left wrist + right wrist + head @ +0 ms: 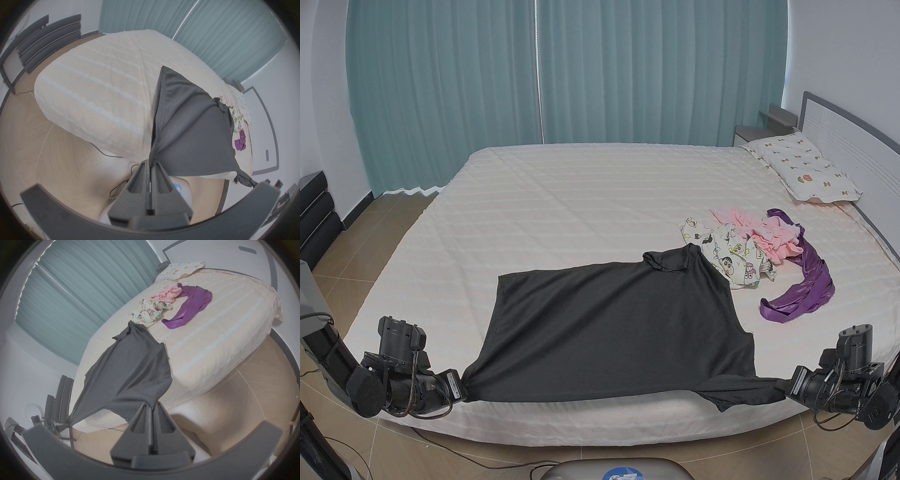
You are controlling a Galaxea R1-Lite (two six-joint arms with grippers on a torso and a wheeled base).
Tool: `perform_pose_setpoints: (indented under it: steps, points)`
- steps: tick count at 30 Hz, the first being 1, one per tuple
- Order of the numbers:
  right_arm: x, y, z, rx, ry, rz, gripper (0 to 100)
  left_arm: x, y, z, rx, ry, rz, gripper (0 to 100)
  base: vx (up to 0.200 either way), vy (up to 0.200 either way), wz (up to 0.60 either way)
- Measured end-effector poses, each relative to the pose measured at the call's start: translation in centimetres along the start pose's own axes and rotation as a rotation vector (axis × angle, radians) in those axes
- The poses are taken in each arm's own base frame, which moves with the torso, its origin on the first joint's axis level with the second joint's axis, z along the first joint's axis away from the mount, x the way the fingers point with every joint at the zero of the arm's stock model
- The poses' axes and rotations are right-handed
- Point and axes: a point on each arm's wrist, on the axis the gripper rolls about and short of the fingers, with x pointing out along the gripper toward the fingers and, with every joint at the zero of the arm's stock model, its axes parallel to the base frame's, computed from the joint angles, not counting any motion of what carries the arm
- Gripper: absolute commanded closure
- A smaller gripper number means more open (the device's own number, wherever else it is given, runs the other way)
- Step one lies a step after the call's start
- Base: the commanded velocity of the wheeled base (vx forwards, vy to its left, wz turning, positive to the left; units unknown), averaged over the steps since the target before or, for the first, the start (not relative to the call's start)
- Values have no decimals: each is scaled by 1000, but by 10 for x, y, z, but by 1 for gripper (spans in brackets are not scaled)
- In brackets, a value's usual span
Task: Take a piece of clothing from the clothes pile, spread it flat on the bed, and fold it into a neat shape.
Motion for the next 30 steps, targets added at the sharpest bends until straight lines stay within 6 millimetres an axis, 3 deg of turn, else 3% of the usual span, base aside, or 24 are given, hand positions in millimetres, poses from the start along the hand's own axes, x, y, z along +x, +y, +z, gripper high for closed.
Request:
perform_pose_setpoints:
  steps: [15,25,30]
  points:
    - [-12,-9,2,-60,21,-29,100,19,-7,-17,41,72,25,100,0,0,0]
    - [1,-7,16,-38,3,-11,100,38,-22,-6,-56,17,-31,100,0,0,0]
    - [13,-2,33,-30,-33,11,100,40,-27,4,-115,-15,-52,100,0,0,0]
